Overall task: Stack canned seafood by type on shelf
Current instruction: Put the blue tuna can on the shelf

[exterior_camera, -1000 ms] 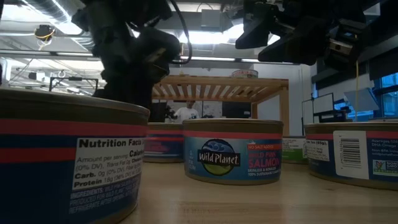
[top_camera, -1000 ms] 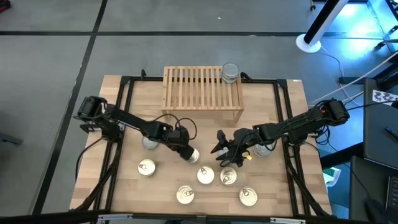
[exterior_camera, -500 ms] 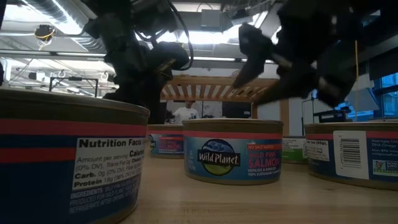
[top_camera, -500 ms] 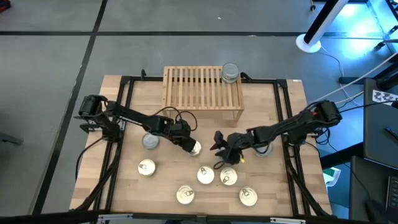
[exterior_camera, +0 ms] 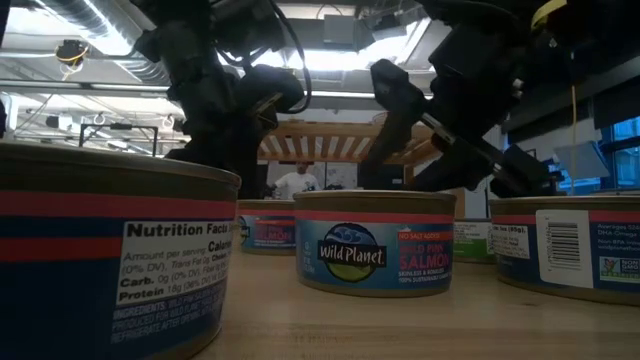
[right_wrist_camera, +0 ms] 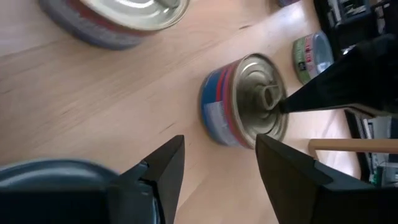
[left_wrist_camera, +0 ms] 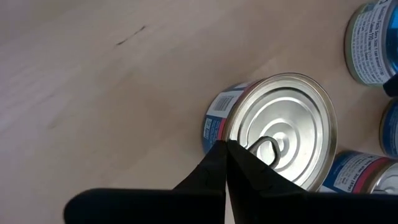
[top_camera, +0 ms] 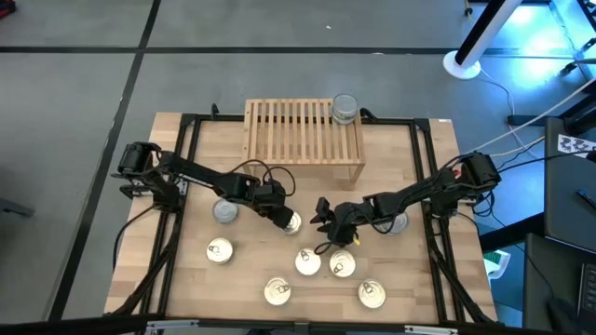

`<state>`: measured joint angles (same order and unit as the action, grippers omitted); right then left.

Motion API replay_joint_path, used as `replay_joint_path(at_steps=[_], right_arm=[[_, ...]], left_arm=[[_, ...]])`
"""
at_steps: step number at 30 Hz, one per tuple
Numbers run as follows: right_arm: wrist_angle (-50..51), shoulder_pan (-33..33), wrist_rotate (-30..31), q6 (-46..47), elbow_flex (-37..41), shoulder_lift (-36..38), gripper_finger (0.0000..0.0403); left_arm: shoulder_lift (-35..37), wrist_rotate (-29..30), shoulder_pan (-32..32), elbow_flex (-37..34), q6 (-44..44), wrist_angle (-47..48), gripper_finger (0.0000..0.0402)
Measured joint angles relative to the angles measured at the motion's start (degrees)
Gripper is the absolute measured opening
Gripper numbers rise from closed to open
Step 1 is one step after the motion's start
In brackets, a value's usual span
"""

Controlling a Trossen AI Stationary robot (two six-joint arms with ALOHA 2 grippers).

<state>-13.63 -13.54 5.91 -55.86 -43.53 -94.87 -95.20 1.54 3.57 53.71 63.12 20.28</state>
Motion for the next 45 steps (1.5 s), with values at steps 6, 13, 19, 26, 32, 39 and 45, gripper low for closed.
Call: replay_joint_path(at_steps=[6,13,19,26,32,39,45], right_arm=[[-0.3,0.0,0.0,0.0,0.0,0.0,0.0200],[-0.4,0.0,0.0,0.0,0.0,0.0,0.0200],[-0.4,0.0,1.3,0.0,0.0,0.0,0.0200],[-0.4,0.0,2.1,0.0,0.0,0.0,0.0200],[-0.5,0.0,2.1,-0.1,0.0,0.0,0.0200],[-7.1,0.0,2.2,-1.8,0.0,0.1,0.0200],[-9.5,0.0,1.1,-4.7,-0.1,0.1,0.0200]], left_arm=[[0.0,-0.5,0.0,0.0,-0.8,-0.9,0.0000],[0.0,-0.7,-0.5,0.0,-2.1,-3.6,0.0000],[0.1,-1.3,-1.4,0.0,-3.2,-3.5,0.0000],[0.1,-1.9,-1.6,0.0,-3.2,-3.2,0.0000],[-0.6,-2.0,-1.6,0.0,-1.7,-2.6,0.0000],[-2.0,-2.8,-1.6,0.2,-1.5,-3.8,0.0000],[-2.5,-3.2,-1.8,0.3,-1.5,-3.9,0.0000]])
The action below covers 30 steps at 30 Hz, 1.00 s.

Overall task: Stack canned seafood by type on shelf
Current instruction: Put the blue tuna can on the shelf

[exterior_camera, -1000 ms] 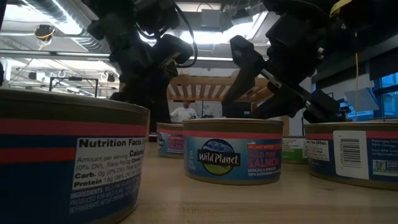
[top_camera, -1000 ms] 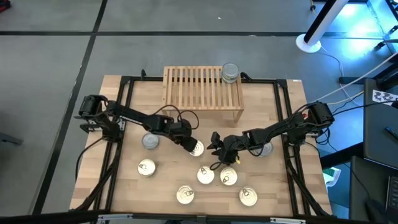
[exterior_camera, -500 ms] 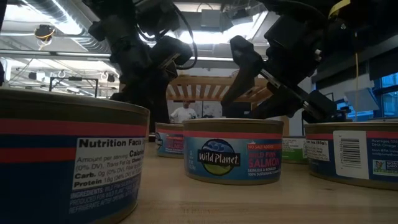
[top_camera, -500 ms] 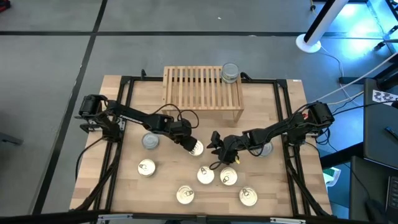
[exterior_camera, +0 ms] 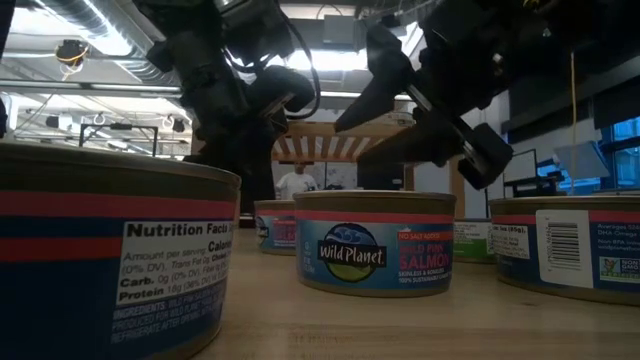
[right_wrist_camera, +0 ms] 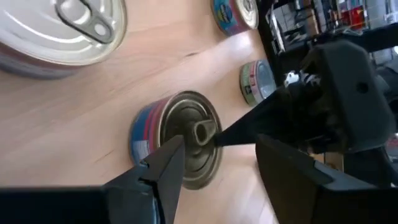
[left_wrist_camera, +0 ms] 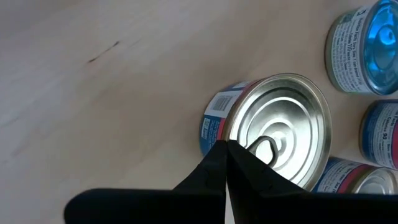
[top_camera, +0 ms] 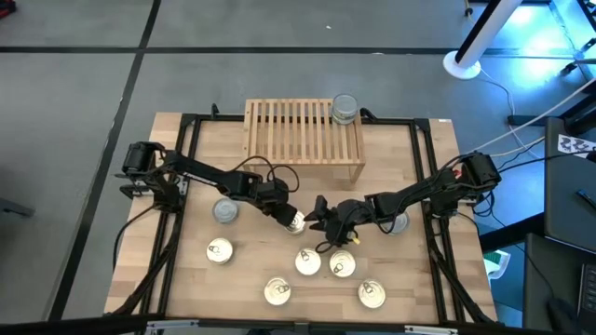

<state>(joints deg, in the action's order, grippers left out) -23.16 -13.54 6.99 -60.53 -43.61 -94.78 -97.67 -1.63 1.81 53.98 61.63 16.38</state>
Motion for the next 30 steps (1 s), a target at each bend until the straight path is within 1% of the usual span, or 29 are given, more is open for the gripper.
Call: replay_joint_path(at_steps=[9,20,30], right_arm=[[0.7,0.1,-0.5,0.1,0.0,0.0,0.0200],[8.4,0.0,-0.5,0.2,0.0,0.0,0.0200],[7.9,0.0,-0.7,0.2,0.0,0.0,0.0200]], left_arm=[[-0.2,-1.0,-0.1,-0.1,0.0,-1.1,0.0000],[-0.8,-2.3,-0.7,-0.2,0.1,-2.3,0.0000],[-1.6,-2.0,-0.8,-0.2,-0.1,-2.2,0.0000]])
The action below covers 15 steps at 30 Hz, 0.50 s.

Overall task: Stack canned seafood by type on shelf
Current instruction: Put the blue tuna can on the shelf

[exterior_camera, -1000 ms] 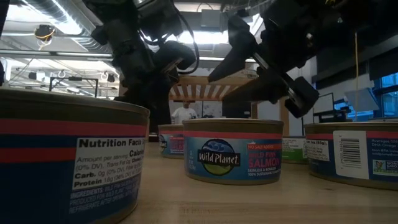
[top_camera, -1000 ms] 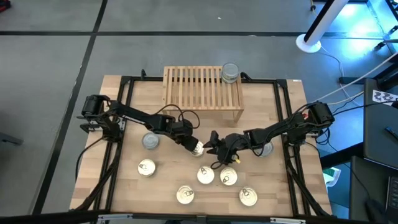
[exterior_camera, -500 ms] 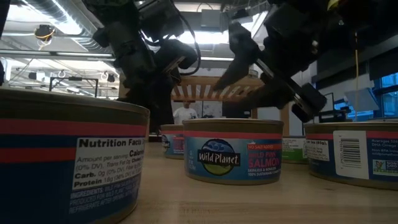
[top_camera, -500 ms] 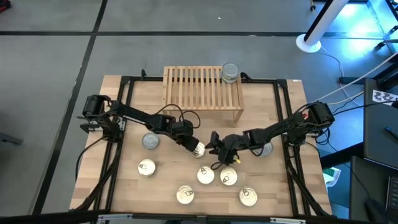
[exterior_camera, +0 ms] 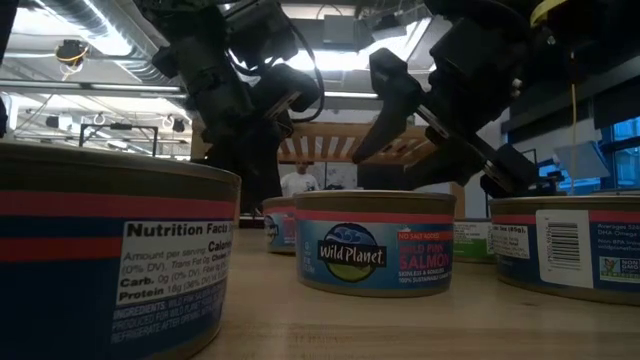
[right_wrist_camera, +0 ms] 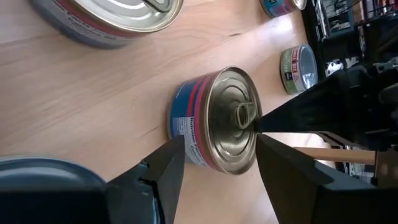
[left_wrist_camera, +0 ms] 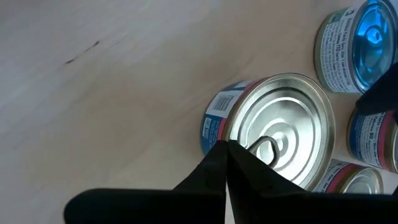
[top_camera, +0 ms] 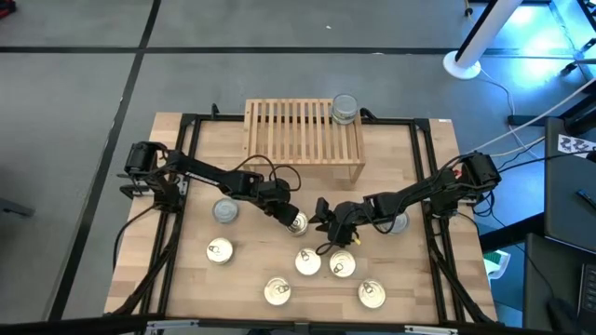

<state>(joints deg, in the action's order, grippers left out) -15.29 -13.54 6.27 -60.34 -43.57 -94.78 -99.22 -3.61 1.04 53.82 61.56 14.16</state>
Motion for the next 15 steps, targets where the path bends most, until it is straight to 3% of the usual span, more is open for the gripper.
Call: replay_joint_path(at_steps=[8,15], right_arm=[[0.5,-1.7,-2.7,0.0,0.0,0.0,0.0200],[-1.2,-2.6,1.5,-0.2,0.0,0.0,0.0200]], left_arm=[[-1.0,1.3,0.0,-0.8,-0.1,6.0,0.0000],[-1.2,1.1,0.0,-0.3,-0.3,4.3,0.0000]])
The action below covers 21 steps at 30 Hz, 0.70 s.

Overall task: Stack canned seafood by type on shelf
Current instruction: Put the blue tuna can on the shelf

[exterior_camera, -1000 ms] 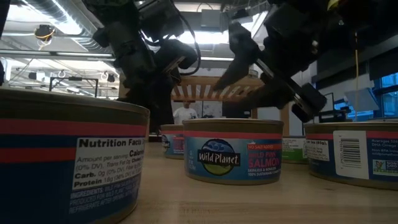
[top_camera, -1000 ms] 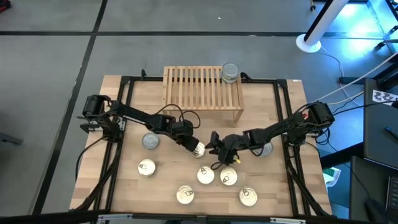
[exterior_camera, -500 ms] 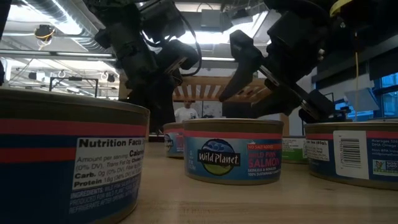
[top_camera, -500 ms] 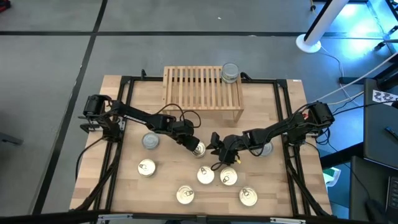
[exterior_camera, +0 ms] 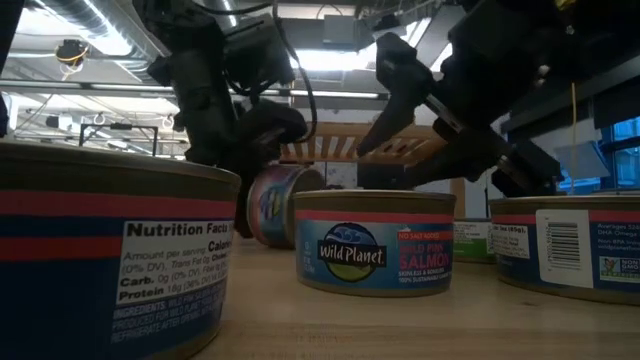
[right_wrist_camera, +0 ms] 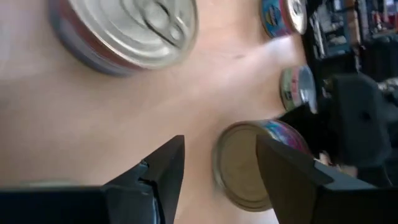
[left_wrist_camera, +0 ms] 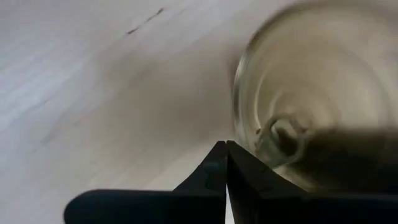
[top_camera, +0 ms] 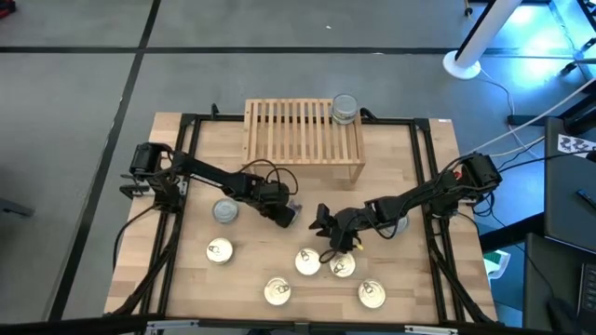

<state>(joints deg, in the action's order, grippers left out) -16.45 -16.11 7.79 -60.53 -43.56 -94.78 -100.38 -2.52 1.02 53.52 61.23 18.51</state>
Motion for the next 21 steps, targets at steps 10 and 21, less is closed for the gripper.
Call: replay_joint_path(at_steps=[10,21], right_arm=[[-1.2,1.2,2.6,0.0,0.0,0.0,0.0200],[-4.7,6.6,-0.4,1.1,0.0,0.0,0.0200]], left_arm=[[0.2,-0.1,0.0,0.1,-1.8,-0.9,0.0000],[0.4,1.1,0.0,0.1,-2.9,-1.1,0.0000]])
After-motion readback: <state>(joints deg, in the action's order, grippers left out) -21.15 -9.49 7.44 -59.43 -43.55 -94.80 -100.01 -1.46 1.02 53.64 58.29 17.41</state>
